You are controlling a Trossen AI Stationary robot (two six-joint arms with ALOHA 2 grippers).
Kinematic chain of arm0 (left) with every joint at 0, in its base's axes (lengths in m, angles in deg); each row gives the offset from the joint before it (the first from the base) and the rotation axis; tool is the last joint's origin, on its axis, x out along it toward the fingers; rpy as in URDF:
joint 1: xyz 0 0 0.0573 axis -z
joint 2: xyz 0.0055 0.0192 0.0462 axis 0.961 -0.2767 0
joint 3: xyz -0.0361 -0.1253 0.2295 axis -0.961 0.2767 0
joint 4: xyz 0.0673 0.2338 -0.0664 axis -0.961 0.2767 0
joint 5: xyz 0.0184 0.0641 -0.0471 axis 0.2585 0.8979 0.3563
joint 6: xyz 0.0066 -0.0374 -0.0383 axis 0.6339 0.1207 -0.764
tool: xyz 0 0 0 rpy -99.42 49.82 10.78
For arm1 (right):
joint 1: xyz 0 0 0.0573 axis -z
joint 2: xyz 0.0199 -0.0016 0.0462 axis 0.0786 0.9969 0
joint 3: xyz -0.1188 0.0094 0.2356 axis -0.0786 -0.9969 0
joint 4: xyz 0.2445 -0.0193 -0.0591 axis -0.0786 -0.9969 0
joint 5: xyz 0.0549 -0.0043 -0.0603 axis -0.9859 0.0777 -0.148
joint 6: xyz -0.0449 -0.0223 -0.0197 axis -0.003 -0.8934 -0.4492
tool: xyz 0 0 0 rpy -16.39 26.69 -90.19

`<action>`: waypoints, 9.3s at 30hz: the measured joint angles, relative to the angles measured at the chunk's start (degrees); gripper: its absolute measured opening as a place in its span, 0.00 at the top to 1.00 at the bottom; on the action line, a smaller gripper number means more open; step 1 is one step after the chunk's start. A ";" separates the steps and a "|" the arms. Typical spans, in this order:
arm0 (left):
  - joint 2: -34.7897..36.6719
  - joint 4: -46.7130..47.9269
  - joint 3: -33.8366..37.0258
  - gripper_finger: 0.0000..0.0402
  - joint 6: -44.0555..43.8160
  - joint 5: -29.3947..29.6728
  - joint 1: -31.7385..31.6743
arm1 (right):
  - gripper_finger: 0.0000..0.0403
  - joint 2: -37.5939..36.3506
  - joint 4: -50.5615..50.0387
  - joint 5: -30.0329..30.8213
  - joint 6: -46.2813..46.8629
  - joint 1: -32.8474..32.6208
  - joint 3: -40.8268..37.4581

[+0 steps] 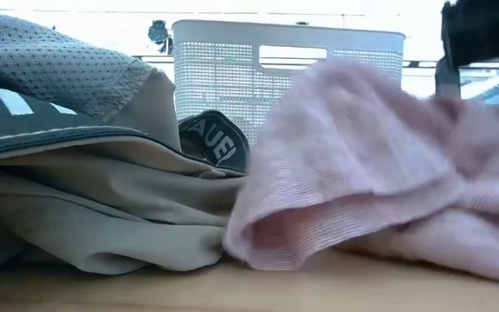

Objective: Sort clothes
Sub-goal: Put the pink polo into the laundry bin, then put the light brown shorts into the laundry bin

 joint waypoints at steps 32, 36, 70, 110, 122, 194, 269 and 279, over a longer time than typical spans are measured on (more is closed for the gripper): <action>10.29 5.54 26.94 0.63 -26.50 18.56 13.17 | 0.94 -4.00 -33.84 15.71 -66.42 25.39 71.55; 10.29 -1.34 29.09 0.63 -22.79 18.56 13.17 | 0.94 -3.80 -34.58 5.07 -67.55 38.92 71.69; 10.25 -4.24 30.62 0.63 -22.47 18.05 14.20 | 0.75 9.49 -15.33 -24.03 -60.13 63.72 24.87; 11.31 -6.68 25.95 0.63 -17.94 16.67 14.83 | 0.25 3.13 -59.57 -13.82 -49.95 41.32 61.82; 16.06 -6.47 21.44 0.63 -16.75 3.69 19.60 | 0.25 4.68 -41.17 0.46 -42.81 9.94 54.66; -6.25 -0.16 15.99 0.63 -26.34 37.23 12.61 | 0.25 16.26 -12.89 11.98 -43.72 10.28 24.95; 18.46 -26.59 21.64 1.00 -7.72 20.53 20.26 | 0.41 5.04 4.68 29.60 -72.67 4.29 24.99; 20.02 -26.57 21.64 0.98 -8.91 18.01 18.32 | 0.41 2.35 21.85 14.61 -84.18 3.85 24.99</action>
